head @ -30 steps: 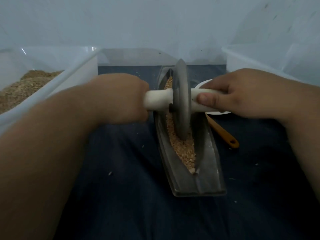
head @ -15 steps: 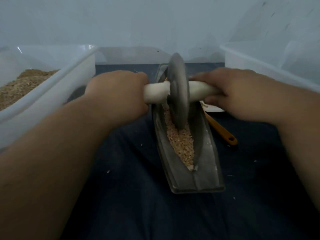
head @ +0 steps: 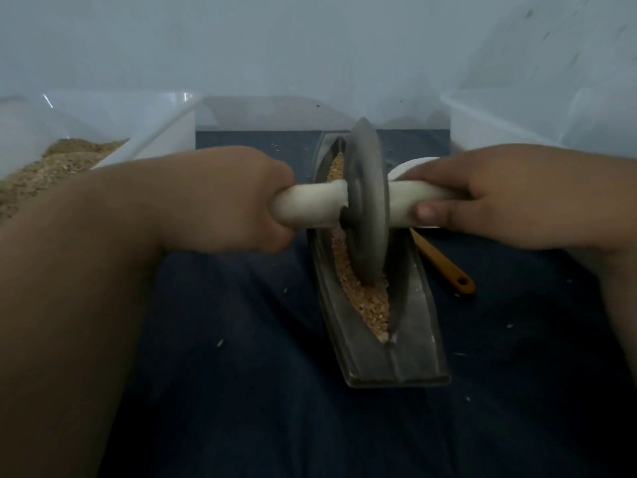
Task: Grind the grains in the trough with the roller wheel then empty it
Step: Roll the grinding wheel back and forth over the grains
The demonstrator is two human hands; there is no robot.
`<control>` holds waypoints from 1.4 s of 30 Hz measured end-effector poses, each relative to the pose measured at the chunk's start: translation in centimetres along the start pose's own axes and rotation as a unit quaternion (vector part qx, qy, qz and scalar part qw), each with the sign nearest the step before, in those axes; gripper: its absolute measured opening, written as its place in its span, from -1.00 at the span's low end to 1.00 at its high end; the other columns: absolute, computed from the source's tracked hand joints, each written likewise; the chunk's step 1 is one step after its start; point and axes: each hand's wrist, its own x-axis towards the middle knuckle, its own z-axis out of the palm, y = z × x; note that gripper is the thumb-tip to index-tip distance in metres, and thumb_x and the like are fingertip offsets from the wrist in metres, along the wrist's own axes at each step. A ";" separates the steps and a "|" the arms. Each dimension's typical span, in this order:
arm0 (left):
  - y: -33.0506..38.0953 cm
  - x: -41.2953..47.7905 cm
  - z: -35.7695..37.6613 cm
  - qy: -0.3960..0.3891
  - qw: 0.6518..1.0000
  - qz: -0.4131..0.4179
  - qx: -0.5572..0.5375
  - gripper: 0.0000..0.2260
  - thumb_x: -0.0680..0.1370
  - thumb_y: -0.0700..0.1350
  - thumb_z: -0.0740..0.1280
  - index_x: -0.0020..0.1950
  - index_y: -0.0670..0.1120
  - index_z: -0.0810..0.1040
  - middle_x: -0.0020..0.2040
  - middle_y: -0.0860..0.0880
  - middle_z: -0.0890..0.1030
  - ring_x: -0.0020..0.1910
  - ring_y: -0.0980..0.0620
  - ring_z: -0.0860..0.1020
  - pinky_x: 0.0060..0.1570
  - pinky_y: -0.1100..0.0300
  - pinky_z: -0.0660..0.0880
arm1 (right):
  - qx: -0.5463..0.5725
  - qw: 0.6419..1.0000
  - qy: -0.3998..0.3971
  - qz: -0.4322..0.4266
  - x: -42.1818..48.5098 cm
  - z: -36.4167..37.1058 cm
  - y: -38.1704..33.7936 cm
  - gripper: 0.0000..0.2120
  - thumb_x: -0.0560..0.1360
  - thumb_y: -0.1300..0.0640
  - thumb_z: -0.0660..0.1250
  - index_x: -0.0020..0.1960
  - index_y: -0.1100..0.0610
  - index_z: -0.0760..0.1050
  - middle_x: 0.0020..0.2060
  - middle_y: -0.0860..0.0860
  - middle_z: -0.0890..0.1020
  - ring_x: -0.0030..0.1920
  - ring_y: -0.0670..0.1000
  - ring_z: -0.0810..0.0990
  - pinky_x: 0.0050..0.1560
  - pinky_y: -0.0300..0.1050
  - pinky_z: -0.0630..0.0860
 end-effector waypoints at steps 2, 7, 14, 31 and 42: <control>0.3 -0.5 -0.1 -0.018 1.000 0.006 0.023 -0.75 0.27 0.25 0.36 -0.23 0.13 0.45 -0.35 0.11 0.52 -0.35 0.19 0.49 -0.38 0.25 0.32 | 0.024 0.999 -0.030 -0.015 -0.9 -0.4 -0.3 -0.38 0.20 -0.52 -0.05 0.23 -0.47 0.32 -0.06 -0.30 0.58 -0.04 -0.23 0.52 -0.02 -0.13 0.45; 0.0 0.2 0.9 0.010 0.998 0.000 0.054 -0.76 0.25 0.21 0.32 -0.25 0.11 0.40 -0.37 0.10 0.48 -0.37 0.21 0.44 -0.37 0.24 0.37 | 0.014 0.999 -0.018 -0.029 -0.4 -0.3 -0.1 -0.32 0.19 -0.50 -0.05 0.32 -0.50 0.24 -0.13 -0.43 0.49 -0.08 -0.43 0.43 -0.12 -0.40 0.26; -0.4 3.8 3.8 0.191 0.969 -0.097 0.121 -0.84 0.43 0.04 0.36 -0.10 0.06 0.42 -0.22 0.02 0.47 -0.28 -0.06 0.43 -0.30 0.09 0.31 | -0.065 0.982 0.177 0.011 3.0 3.3 1.5 -0.43 0.53 -0.24 0.11 0.51 -0.16 0.21 0.25 0.02 0.54 0.21 0.11 0.50 0.06 -0.01 0.37; 0.4 -0.1 0.0 -0.083 0.996 -0.035 -0.016 -0.65 0.18 0.30 0.32 -0.22 0.10 0.54 -0.36 0.09 0.60 -0.39 0.16 0.55 -0.35 0.18 0.46 | 0.041 0.999 -0.026 -0.020 -1.2 -0.7 -0.8 -0.38 0.17 -0.51 -0.03 0.23 -0.57 0.26 -0.09 -0.46 0.53 -0.03 -0.47 0.41 -0.15 -0.35 0.28; 0.0 4.2 4.0 0.220 0.961 -0.089 0.144 -0.86 0.42 0.03 0.34 -0.11 0.05 0.42 -0.20 -0.01 0.52 -0.24 -0.12 0.50 -0.25 0.07 0.31 | -0.027 0.989 0.141 0.030 2.9 2.9 1.9 -0.43 0.52 -0.27 0.11 0.51 -0.24 0.16 0.37 -0.04 0.46 0.32 0.06 0.43 0.15 -0.03 0.34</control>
